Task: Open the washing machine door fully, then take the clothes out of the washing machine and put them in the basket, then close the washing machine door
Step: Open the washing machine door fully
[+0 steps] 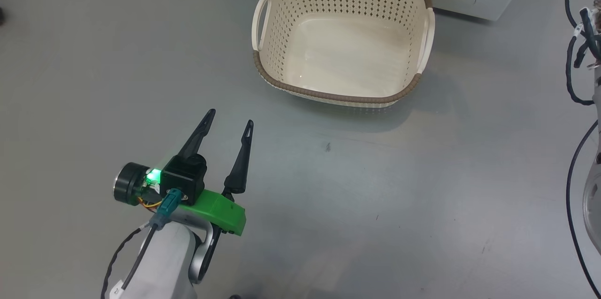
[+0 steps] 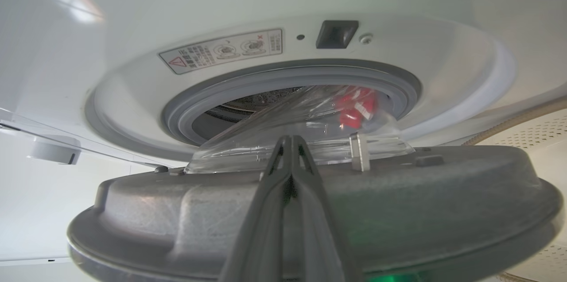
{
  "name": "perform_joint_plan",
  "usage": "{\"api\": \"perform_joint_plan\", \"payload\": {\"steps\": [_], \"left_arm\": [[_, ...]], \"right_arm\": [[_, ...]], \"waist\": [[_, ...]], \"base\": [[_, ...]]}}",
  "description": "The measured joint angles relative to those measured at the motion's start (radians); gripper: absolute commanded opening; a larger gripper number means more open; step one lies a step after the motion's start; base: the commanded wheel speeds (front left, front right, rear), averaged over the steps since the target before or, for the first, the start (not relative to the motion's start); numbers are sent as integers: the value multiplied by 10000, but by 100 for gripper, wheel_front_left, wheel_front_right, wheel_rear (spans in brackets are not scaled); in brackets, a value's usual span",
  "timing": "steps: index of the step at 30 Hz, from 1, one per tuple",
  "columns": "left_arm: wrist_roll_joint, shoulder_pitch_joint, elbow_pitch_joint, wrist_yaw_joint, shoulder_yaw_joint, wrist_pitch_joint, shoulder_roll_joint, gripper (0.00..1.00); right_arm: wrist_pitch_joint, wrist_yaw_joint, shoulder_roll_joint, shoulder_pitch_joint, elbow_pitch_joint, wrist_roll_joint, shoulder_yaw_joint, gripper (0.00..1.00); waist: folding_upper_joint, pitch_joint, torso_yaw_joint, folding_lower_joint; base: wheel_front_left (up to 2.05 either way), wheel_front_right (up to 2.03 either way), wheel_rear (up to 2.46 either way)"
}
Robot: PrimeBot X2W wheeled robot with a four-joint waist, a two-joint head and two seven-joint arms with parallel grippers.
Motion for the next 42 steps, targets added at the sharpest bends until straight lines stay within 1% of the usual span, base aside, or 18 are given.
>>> {"api": "perform_joint_plan", "payload": {"steps": [3,5,27,30,35,40,42], "left_arm": [[2,2,10,2,12,0,0,100],[29,5,42,10,17,0,0,100],[205,62,54,12,77,0,2,100],[207,63,54,12,92,0,2,100],[232,64,52,12,146,0,2,100],[234,105,130,13,174,0,2,100],[247,221,196,86,221,0,2,100]], "right_arm": [[23,48,33,77,56,0,33,0],[59,142,48,281,157,0,48,0],[234,150,299,535,251,92,121,0],[230,255,297,535,207,88,150,0],[115,671,119,545,48,-393,556,0],[-155,1298,-169,918,35,-834,765,0],[-311,1528,-217,1078,25,-924,809,0]], "waist": [[0,-61,-25,0],[0,-119,-38,0],[0,-398,-200,0],[0,-396,-208,0],[0,-413,-228,0],[0,-588,-253,0],[0,-693,-275,0]], "base": [[0,0,0],[0,0,0],[0,0,0],[0,0,0],[0,0,0],[0,0,0],[0,0,0]]}}
